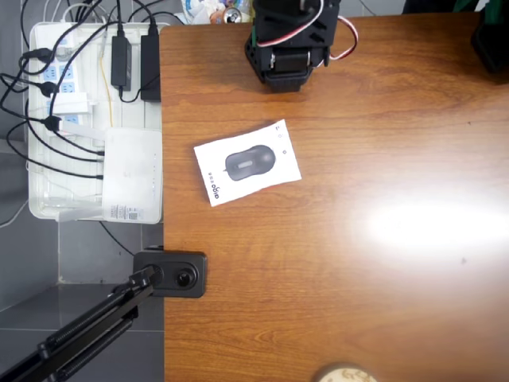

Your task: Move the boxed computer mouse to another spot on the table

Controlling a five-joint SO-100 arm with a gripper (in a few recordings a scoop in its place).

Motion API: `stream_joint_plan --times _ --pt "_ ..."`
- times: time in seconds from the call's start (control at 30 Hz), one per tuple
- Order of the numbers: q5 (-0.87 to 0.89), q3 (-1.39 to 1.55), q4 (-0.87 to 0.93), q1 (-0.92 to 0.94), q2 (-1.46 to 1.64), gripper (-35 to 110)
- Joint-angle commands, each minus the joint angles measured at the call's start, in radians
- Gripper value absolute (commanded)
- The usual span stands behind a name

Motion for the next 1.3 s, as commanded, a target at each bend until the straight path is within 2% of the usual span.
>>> stream_joint_plan --times 0.0,1.27 --pt "-0.032 -0.005 -0.002 -0.005 -0.003 0" --pt "-0.077 -0.005 0.0 -0.005 -0.003 0"
